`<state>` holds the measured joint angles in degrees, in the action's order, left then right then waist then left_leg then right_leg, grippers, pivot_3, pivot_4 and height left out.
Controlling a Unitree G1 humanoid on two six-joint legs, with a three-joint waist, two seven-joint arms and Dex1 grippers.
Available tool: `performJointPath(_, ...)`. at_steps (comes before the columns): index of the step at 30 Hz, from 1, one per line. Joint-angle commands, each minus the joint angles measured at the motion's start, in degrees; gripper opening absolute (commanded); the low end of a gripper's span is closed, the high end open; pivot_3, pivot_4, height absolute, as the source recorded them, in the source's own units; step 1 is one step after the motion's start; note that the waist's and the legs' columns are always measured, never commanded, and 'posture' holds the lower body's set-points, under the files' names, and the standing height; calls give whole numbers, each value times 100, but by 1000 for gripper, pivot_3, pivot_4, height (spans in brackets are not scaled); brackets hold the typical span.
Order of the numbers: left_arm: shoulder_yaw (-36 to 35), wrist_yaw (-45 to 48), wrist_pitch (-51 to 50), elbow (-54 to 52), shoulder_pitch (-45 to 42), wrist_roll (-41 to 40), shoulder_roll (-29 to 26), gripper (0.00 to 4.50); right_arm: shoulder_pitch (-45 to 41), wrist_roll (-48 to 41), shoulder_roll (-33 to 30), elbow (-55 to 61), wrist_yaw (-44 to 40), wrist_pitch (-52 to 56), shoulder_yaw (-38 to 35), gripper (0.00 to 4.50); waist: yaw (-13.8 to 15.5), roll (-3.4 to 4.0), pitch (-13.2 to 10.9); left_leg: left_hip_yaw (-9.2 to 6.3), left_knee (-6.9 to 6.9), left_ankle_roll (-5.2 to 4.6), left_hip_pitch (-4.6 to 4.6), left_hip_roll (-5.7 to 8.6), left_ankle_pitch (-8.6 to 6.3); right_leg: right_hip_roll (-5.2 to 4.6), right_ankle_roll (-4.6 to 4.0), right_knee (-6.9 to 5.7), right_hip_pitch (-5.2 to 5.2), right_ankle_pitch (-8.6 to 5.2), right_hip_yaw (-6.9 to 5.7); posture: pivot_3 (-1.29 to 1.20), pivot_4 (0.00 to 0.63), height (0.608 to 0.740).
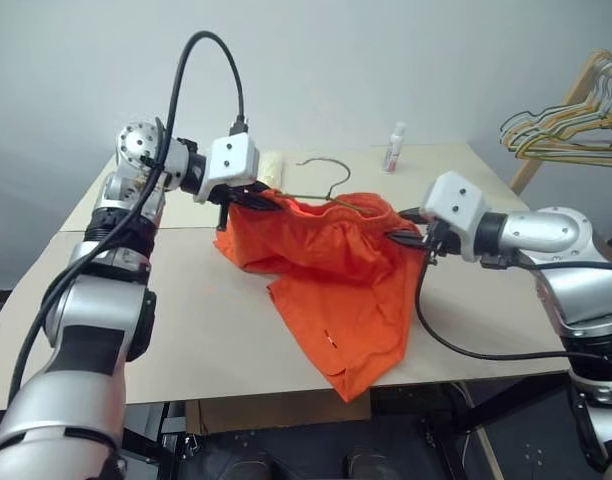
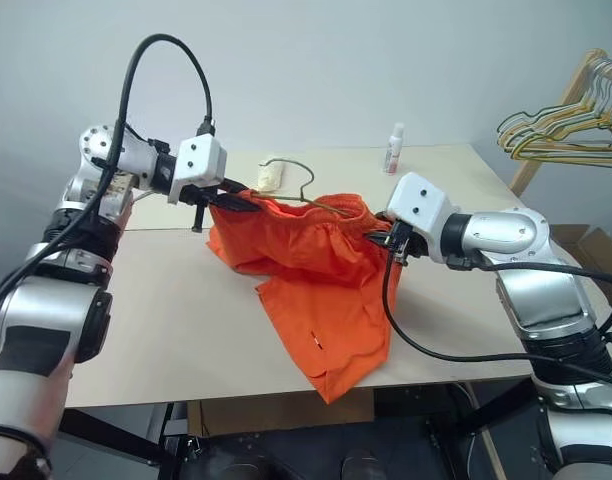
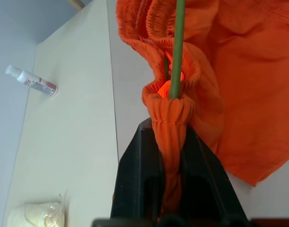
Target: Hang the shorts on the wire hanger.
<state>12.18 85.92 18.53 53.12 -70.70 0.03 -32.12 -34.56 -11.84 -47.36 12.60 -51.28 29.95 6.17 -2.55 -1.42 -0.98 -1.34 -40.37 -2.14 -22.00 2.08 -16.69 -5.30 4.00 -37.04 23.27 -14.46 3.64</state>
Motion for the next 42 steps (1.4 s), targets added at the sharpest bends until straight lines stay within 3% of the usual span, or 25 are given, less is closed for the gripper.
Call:
performJointPath(1, -152, 101, 53, -301, 3, -183, 29, 94, -38, -66, 75, 41, 72, 14, -230, 1668, 0, 0, 0, 0, 0, 0, 1, 0, 0, 0, 0, 0, 0, 0, 0, -49, 0, 740)
performJointPath(13, -290, -35, 297, -281, -12, -312, 226, 94, -41, -308, 85, -240, -894, -408, -27, 1668, -5, 0, 0, -1, -1, 0, 3, 0, 0, 0, 0, -1, -2, 0, 0, -47, 0, 740)
performJointPath(19, -294, 90, 352, -323, 57, -355, 199, 94, -304, -293, 248, -473, -828, -4, 22, 1668, -13, 0, 0, 0, 0, 1, 4, 0, 1, 0, 0, -2, -2, 0, 1, -40, 0, 740)
performJointPath(22, -296, 100, 391, -302, 93, -337, 162, 94, -355, -418, 277, -458, -817, 265, -53, 1131, -6, 0, 0, -1, 0, 1, 4, 0, 1, 0, 0, -2, -1, 0, 1, -40, 0, 740)
performJointPath(25, -432, 119, 165, -248, 69, -511, 213, 94, -327, -403, 237, -387, -797, 422, -54, 145, -5, 0, 0, -1, 0, 1, 3, 1, 1, -1, 0, -1, -1, 0, 1, -44, 0, 740)
performJointPath(27, -527, 60, 38, -156, 13, -561, 252, 94, -276, -398, 217, -333, -784, 464, -83, 66, -6, 1, 1, -1, 0, 1, 3, 0, 1, -1, 0, -2, -1, 0, 1, -46, 0, 740)
performJointPath(36, -793, -913, 441, 668, -241, -335, 216, 2926, -87, -683, -103, 103, -461, 1183, -742, 0, -1, 1, 0, -3, -1, 2, 0, 4, 1, -5, 0, -1, 0, 0, -1, -68, 0, 740)
performJointPath(40, -1012, -1877, 416, 855, -373, -289, 176, 4208, 341, -912, -495, 557, -267, 1800, -1388, 0, 10, 0, 0, -5, -1, 1, -2, 2, 0, -6, 0, -2, 2, 0, -3, -88, 0, 740)
performJointPath(42, -1131, -2176, 406, 888, -403, -332, 193, 4475, 556, -1063, -626, 780, -55, 2308, -1768, 0, 8, 0, 1, -6, -1, 1, -3, 2, 0, -8, 0, -1, 1, 0, -3, -106, 0, 740)
